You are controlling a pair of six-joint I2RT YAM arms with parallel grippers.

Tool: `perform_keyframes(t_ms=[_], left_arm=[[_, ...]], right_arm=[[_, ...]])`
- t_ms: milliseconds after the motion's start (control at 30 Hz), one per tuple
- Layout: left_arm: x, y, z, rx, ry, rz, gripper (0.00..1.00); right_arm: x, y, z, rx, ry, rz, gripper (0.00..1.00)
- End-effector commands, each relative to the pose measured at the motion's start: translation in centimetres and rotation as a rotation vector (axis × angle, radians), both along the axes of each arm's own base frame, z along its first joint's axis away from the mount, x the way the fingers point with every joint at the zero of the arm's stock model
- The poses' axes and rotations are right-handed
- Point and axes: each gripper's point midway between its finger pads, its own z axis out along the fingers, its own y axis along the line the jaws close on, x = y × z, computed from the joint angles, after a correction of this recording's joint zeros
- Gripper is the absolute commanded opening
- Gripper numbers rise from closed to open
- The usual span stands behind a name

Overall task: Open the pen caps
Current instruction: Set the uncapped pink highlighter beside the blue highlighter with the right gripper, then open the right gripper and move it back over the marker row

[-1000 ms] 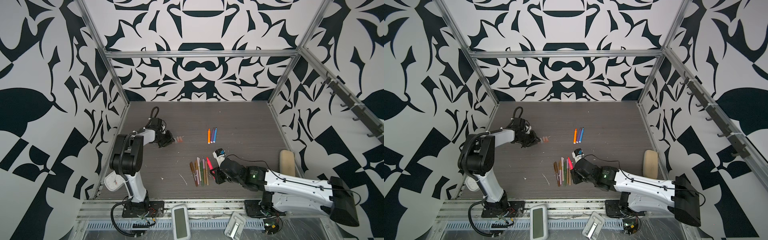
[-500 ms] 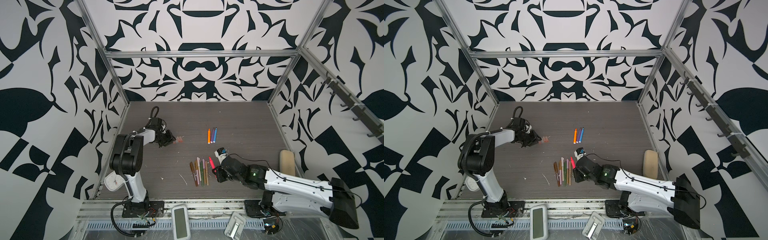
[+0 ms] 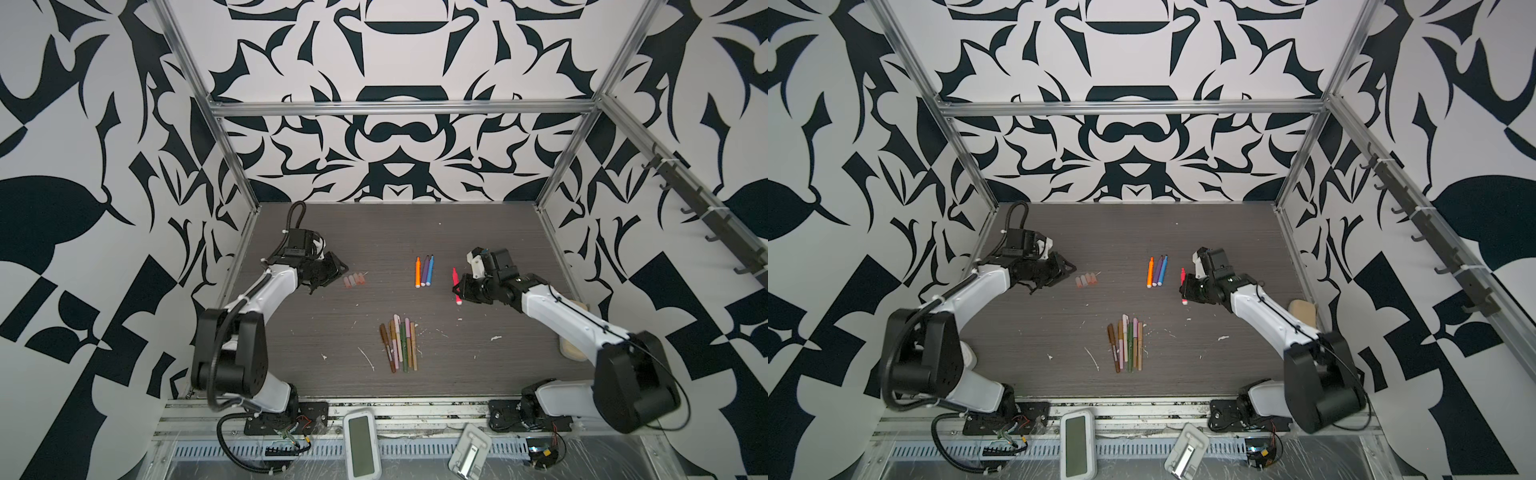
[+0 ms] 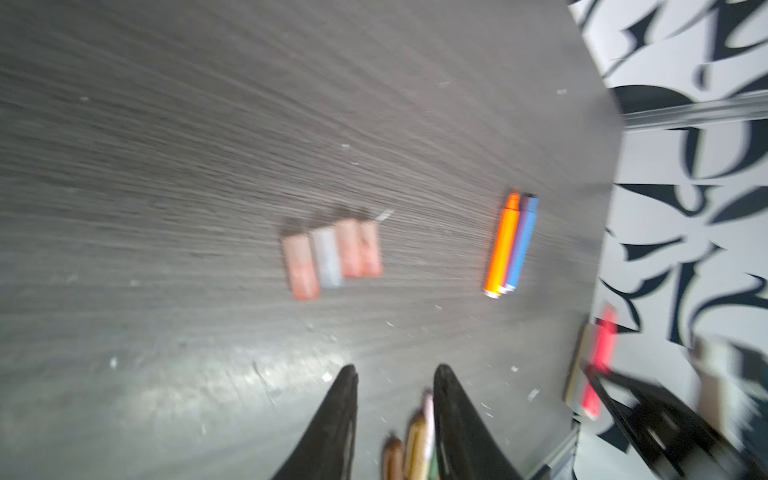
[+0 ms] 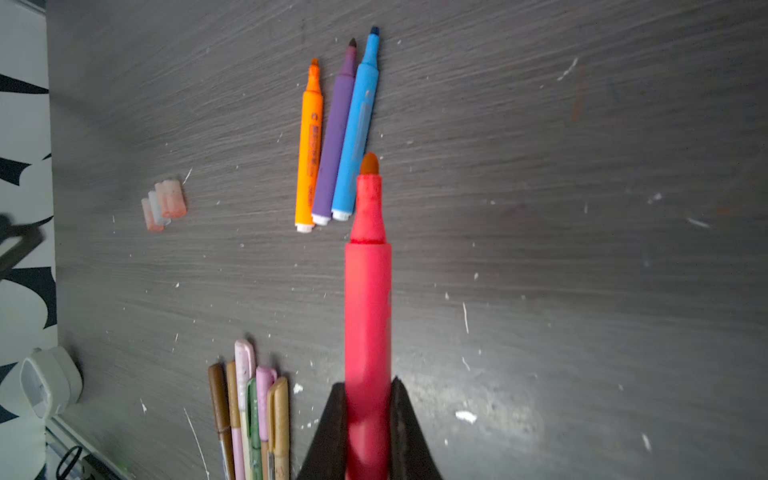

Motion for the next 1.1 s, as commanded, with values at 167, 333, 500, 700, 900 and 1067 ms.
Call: perform_keyframes(t_ms=[167,333,500,700,900,1067], left_arm=[[-8.8,1.8,6.8,0.097,-0.116,-0.091,0.41],[-11.6,2.4,6.8,0.121,-0.158,-0.091,0.41],[-11.2,2.7,7.9,0.133,-0.229,-0.071,0.43],[-11.1,2.4,7.4,0.124,-0.198,-0.095,0.43],[-11.0,2.4,7.3,0.125,-0.196,-0.093,0.43],[-11.0,2.4,7.0,0.127,-0.189,-0.09,0.43]], right_arm=[[7.5,1.7,-2.5,0.141,0.02,0.019,0.0],[9.5,2.7,-4.4,0.194,0.071,-0.001,0.0],[10.2,3.3,-5.5,0.243,0.101,-0.028,0.23],[9.7,2.9,-4.5,0.226,0.073,-0.022,0.45],[7.3,2.3,-2.9,0.204,0.051,-0.002,0.45],[2.8,1.3,-2.5,0.175,0.058,0.013,0.44]])
